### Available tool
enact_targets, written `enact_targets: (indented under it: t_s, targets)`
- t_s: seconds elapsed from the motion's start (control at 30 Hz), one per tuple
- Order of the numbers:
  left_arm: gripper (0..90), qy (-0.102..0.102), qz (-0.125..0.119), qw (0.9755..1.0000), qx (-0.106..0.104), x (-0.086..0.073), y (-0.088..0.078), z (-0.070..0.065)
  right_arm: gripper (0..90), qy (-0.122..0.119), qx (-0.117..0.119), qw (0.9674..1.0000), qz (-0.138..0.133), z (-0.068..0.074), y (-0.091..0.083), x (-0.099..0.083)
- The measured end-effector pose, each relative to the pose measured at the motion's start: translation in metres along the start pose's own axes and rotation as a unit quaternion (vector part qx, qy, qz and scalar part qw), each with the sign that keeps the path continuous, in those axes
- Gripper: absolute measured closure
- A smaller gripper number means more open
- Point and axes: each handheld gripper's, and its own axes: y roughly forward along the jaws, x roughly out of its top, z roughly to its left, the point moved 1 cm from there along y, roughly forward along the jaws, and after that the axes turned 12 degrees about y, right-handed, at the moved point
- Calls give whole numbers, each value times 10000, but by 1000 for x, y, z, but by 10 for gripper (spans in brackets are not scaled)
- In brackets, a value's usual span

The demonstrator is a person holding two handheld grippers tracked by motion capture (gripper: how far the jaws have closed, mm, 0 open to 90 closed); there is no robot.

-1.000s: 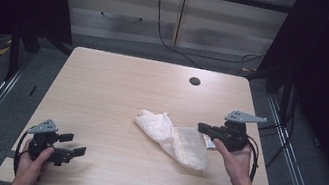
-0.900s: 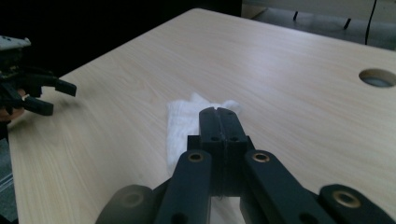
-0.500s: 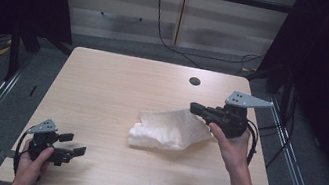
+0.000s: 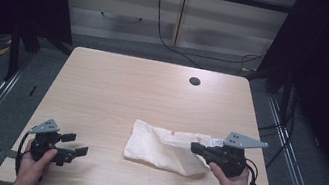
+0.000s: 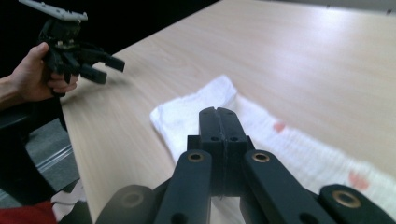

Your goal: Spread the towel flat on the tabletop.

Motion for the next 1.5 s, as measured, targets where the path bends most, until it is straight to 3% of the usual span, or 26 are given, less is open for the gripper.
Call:
enact_targets:
  t_s: [0.13,0.3,0.33,0.43,0.5,0.63,0.7,0.9,1.1,1.2,1.5]
  targets:
    - [187,3,8,10000,-13,8,8,-4,900,125,-8,9998,178,-4,1,-20]
    - [235,195,121,9995,-210,24,19,-10,900,285,-135,9984,465,-14,7,-42]
    - [258,195,121,9995,-210,24,19,-10,900,285,-135,9984,465,-14,7,-42]
    - [342,95,-23,9990,-431,36,31,-7,900,557,-229,9963,610,-33,17,-52]
    - [349,8,-84,9986,-520,43,39,-3,900,595,-313,9942,842,-38,27,-59]
    - [364,98,7,9990,-427,58,54,-1,900,465,-454,9899,1257,-39,43,-69]
    - [360,94,-11,9992,-377,61,61,1,900,541,-399,9897,1262,-39,48,-71]
    - [385,10,1,9994,-344,61,75,9,900,280,-358,9901,1331,-31,52,-72]
    - [395,-68,171,9994,-290,57,86,20,900,38,-17,9896,1435,-16,65,-75]
    - [385,-56,383,9989,-277,60,102,27,900,30,88,9891,1470,-13,67,-76]
    - [540,151,396,9982,-423,66,134,21,900,-5,209,9880,1530,-11,66,-78]
